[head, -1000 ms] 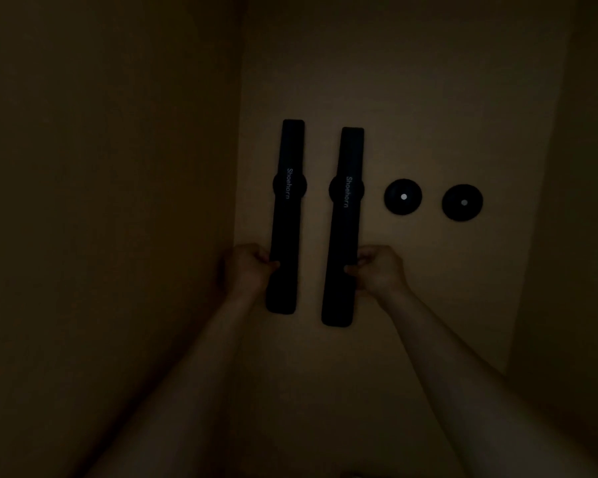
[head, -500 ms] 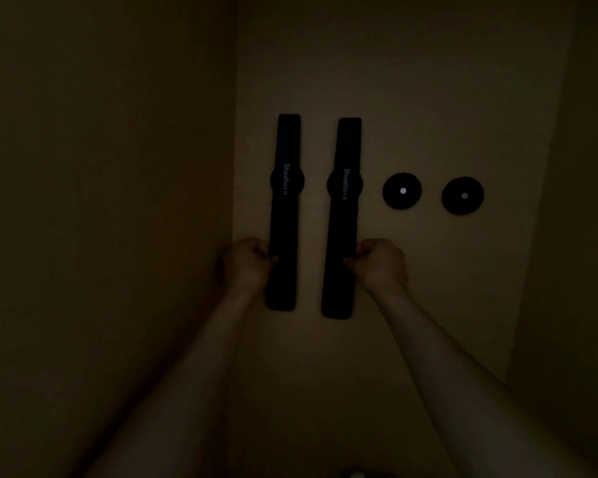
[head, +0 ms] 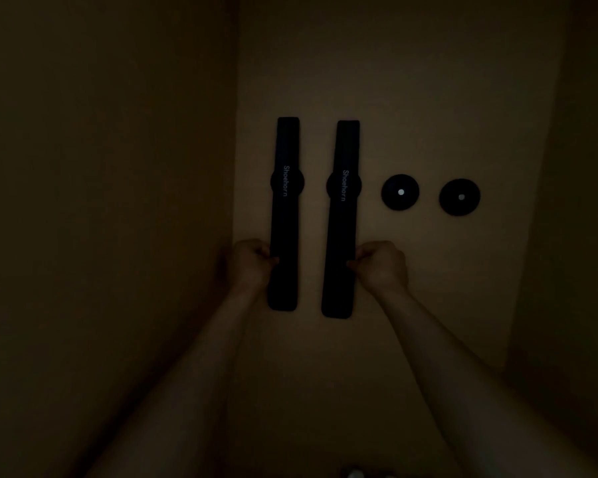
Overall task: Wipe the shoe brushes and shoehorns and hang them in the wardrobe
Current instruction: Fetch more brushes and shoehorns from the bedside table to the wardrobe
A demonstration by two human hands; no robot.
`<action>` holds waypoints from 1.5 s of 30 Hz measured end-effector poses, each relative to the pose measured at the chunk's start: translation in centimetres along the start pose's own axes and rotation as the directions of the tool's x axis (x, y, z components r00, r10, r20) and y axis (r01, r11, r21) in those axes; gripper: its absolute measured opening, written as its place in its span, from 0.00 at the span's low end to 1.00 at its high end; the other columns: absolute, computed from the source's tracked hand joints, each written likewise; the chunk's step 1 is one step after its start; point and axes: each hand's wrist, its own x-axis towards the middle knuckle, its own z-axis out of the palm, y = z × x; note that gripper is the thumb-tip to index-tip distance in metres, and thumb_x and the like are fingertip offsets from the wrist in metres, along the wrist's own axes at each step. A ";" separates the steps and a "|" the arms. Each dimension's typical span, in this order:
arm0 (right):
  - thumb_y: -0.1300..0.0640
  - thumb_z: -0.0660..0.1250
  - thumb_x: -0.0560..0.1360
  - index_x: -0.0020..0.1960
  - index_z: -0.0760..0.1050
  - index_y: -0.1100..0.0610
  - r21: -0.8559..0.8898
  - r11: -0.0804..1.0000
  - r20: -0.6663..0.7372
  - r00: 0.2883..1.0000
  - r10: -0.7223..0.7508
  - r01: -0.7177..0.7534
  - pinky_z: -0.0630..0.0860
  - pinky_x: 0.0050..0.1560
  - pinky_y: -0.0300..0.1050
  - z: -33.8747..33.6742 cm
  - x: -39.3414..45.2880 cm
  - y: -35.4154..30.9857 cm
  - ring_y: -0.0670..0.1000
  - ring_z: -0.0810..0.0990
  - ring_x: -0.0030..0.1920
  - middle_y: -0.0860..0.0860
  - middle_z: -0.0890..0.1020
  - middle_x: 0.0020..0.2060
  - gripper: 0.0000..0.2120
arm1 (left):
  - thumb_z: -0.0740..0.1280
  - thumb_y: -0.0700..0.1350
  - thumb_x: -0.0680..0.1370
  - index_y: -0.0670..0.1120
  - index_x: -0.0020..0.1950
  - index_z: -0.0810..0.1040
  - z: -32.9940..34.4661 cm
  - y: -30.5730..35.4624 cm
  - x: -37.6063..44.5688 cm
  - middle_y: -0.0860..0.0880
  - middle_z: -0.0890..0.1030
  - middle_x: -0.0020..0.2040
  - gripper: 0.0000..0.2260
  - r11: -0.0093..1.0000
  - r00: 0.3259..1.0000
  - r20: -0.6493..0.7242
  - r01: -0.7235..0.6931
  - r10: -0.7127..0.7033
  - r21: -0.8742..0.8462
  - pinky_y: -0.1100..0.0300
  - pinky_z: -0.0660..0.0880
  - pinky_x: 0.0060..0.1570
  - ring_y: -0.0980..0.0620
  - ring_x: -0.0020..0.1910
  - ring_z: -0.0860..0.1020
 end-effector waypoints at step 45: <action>0.37 0.63 0.76 0.77 0.62 0.46 -0.520 0.852 0.156 0.973 0.173 -0.069 0.70 0.69 0.54 -10.5 -17.1 2.0 0.61 0.68 0.71 0.57 0.70 0.71 0.32 | 0.58 0.67 0.78 0.56 0.79 0.58 -2.3 7.7 -19.1 0.48 0.54 0.81 0.32 0.739 0.877 0.471 -0.378 0.094 0.557 0.34 0.45 0.74 0.42 0.79 0.51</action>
